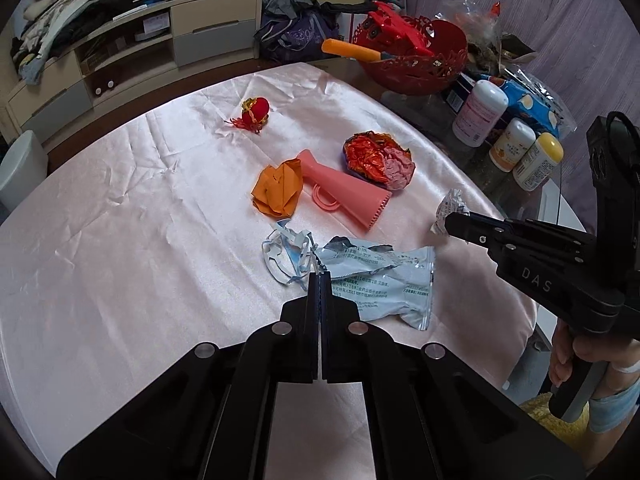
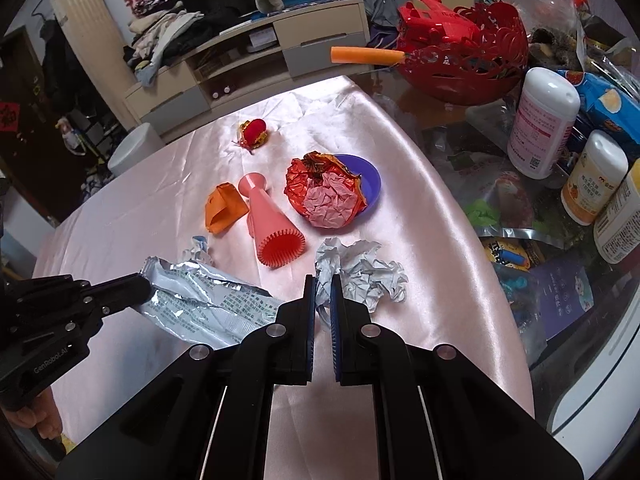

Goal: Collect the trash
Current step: 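Grasp the crumpled white paper with the right gripper while the left gripper closes on the blue wrapper, then carry the paper and wrapper down to the black bin and open both grippers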

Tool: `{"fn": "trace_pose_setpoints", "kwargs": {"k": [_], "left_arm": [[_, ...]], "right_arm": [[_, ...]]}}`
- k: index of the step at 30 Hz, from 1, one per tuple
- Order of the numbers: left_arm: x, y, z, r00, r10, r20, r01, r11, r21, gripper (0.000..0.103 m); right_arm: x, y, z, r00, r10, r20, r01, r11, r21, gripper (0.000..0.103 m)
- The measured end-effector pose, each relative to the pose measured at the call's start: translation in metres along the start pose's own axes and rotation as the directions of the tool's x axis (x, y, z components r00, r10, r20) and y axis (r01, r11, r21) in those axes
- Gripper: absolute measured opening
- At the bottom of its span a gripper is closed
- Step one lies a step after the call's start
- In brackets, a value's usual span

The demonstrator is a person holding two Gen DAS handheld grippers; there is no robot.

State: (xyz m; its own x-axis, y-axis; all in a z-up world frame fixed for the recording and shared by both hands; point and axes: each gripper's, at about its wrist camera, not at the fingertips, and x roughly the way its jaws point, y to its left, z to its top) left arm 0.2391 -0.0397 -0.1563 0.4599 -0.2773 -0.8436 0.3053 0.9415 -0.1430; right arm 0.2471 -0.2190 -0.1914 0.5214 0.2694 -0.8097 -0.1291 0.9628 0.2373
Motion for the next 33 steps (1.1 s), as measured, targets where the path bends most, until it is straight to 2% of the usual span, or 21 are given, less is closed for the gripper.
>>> {"fn": "trace_pose_setpoints", "kwargs": {"k": [8, 17, 24, 33], "left_arm": [[-0.062, -0.017, -0.020, 0.997, 0.003, 0.074, -0.004, 1.000, 0.015, 0.000], [-0.113, -0.037, -0.077, 0.997, -0.008, 0.082, 0.007, 1.000, 0.010, 0.000], [-0.130, -0.053, -0.132, 0.999, 0.005, 0.049, -0.006, 1.000, 0.018, 0.000], [-0.124, -0.066, -0.196, 1.000, 0.004, -0.015, -0.004, 1.000, 0.024, 0.000]], "right_arm": [[-0.056, 0.010, -0.017, 0.998, -0.013, 0.054, 0.014, 1.000, -0.016, 0.008], [-0.111, 0.022, -0.076, 0.998, -0.027, 0.062, 0.028, 1.000, -0.014, 0.008], [-0.132, 0.024, -0.138, 1.000, -0.015, 0.012, 0.015, 1.000, 0.003, 0.008], [-0.135, 0.019, -0.202, 0.998, 0.017, -0.066, -0.014, 0.999, 0.036, 0.009]]}}
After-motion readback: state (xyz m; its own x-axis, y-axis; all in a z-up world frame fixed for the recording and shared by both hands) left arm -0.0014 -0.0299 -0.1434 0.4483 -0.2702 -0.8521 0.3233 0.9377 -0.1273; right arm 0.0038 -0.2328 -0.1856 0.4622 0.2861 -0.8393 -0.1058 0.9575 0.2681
